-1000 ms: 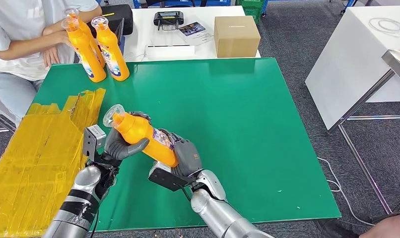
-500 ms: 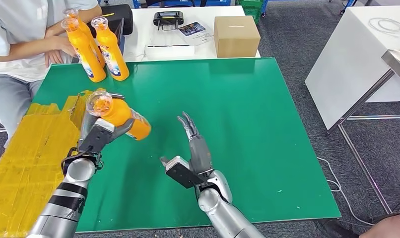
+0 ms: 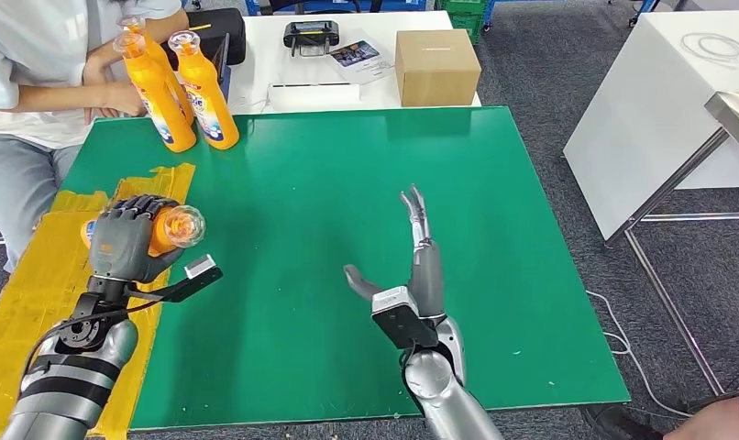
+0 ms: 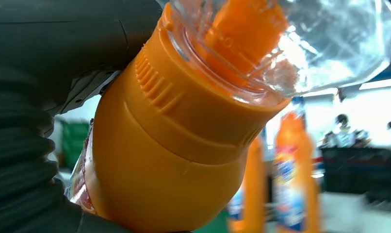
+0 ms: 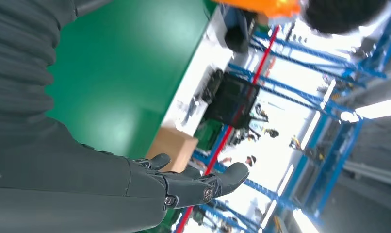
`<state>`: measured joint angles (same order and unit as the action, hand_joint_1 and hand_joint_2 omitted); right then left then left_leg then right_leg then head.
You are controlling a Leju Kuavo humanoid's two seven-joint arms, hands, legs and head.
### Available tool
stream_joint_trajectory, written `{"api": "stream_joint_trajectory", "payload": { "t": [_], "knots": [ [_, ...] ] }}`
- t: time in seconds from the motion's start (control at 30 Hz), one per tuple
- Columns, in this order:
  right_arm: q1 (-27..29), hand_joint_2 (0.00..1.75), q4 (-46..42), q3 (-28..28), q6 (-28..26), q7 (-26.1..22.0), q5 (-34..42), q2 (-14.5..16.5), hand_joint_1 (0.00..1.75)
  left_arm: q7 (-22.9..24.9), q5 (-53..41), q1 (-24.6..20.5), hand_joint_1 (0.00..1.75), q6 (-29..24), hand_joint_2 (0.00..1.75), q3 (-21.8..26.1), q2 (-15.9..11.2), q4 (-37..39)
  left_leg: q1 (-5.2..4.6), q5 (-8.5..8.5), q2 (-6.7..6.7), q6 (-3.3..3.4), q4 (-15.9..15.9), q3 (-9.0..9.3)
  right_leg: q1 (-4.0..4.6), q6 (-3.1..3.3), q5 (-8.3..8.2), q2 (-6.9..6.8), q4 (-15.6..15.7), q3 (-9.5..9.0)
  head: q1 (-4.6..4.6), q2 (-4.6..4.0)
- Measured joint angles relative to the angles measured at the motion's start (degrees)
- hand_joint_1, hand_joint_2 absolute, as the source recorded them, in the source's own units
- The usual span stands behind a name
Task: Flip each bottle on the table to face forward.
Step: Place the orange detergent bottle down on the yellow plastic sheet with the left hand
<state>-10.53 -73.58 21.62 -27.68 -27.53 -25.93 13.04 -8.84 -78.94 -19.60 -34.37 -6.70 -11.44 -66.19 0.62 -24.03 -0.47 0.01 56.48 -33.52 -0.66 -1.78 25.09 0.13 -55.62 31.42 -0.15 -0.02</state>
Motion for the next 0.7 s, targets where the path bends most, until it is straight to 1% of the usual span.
{"api": "stream_joint_trajectory", "payload": {
  "t": [0.07, 0.17, 0.33, 0.57, 0.7],
  "knots": [
    [0.8, 1.75, -2.3, -0.5, -0.1, 0.3, 0.0, -0.5, 0.0, 1.5, -2.9, 0.3, 1.75, 0.0, 1.75, -0.1, -1.2, 1.6, 0.0, 0.0, 0.0, 0.0, 0.0, 0.0, 0.0, 0.0, 0.0, 0.0, 0.0, 0.0, -0.01, 0.0],
    [1.6, 1.75, -4.8, -1.0, -0.1, 0.4, 0.0, -1.2, 0.0, 2.3, -4.0, 0.5, 1.75, 0.0, 1.75, -0.3, -2.4, 3.2, 0.01, 0.0, 0.0, 0.0, 0.0, 0.0, 0.01, 0.0, 0.0, 0.0, 0.0, 0.01, -0.02, 0.0],
    [2.2, 1.75, -6.3, -1.2, -0.1, 0.4, 0.1, -1.8, 0.0, 3.0, -5.4, 0.6, 1.75, 0.1, 1.75, -0.7, -3.4, 4.3, 0.01, 0.0, 0.0, 0.0, 0.0, -0.01, 0.01, 0.0, 0.0, 0.0, 0.0, -0.01, -0.01, 0.0],
    [2.7, 1.75, -6.5, -1.8, -0.1, 0.7, 0.1, -2.1, 0.0, 8.2, -10.4, 1.0, 1.75, 0.0, 1.75, -1.8, -5.1, 4.5, 0.0, 0.0, -0.01, 0.0, 0.0, -0.01, 0.0, 0.0, 0.0, 0.0, 0.0, -0.01, -0.02, 0.0],
    [2.8, 1.75, -6.5, -1.8, 0.0, 0.8, 0.0, -2.1, 0.0, 8.9, -10.8, 1.1, 1.75, -0.4, 1.75, -2.4, -5.3, 5.1, 0.0, 0.0, 0.0, 0.0, 0.0, -0.01, 0.0, 0.0, 0.0, 0.0, 0.0, -0.01, -0.02, 0.0]
  ]
}}
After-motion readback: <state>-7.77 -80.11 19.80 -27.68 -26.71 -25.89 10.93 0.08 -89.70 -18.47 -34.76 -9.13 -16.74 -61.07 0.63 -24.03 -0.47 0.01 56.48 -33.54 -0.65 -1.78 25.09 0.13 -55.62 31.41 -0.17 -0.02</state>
